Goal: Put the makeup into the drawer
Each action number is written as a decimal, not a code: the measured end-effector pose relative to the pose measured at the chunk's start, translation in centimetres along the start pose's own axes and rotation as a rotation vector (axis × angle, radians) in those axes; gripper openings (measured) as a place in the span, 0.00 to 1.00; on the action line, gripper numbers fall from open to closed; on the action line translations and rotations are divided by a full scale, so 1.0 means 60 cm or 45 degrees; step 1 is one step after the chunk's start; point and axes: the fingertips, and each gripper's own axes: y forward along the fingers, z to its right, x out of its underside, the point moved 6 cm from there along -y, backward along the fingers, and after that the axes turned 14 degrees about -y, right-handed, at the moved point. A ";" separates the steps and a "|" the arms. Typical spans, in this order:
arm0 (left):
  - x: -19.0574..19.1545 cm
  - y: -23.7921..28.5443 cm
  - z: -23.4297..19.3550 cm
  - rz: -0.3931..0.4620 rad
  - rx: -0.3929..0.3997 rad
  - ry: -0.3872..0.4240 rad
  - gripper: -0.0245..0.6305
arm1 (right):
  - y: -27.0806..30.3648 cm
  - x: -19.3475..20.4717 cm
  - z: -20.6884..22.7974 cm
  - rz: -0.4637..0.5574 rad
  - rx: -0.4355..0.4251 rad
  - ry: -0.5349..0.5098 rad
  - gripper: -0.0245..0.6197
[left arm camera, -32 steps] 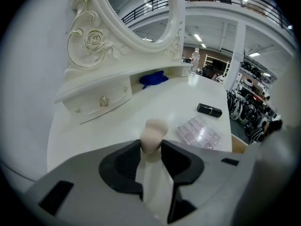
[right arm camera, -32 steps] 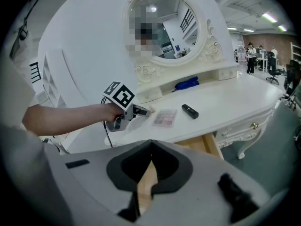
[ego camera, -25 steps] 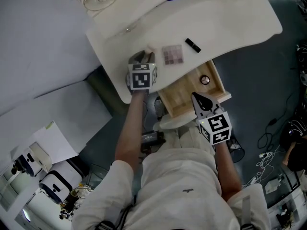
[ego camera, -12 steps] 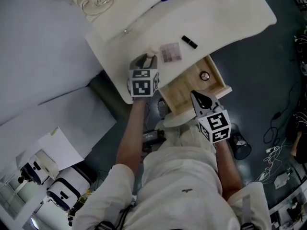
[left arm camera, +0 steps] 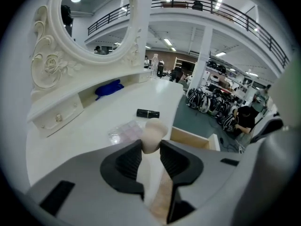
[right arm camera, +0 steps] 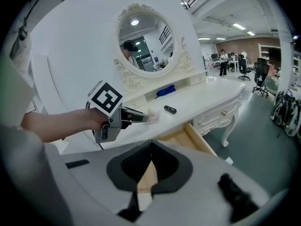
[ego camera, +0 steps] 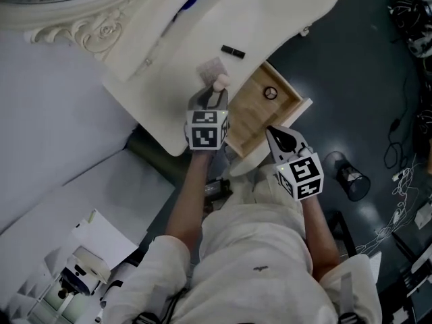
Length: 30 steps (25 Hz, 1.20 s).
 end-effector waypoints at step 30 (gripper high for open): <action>0.192 0.165 0.196 -0.392 0.356 0.394 0.23 | -0.090 0.139 0.022 -0.024 0.282 0.328 0.06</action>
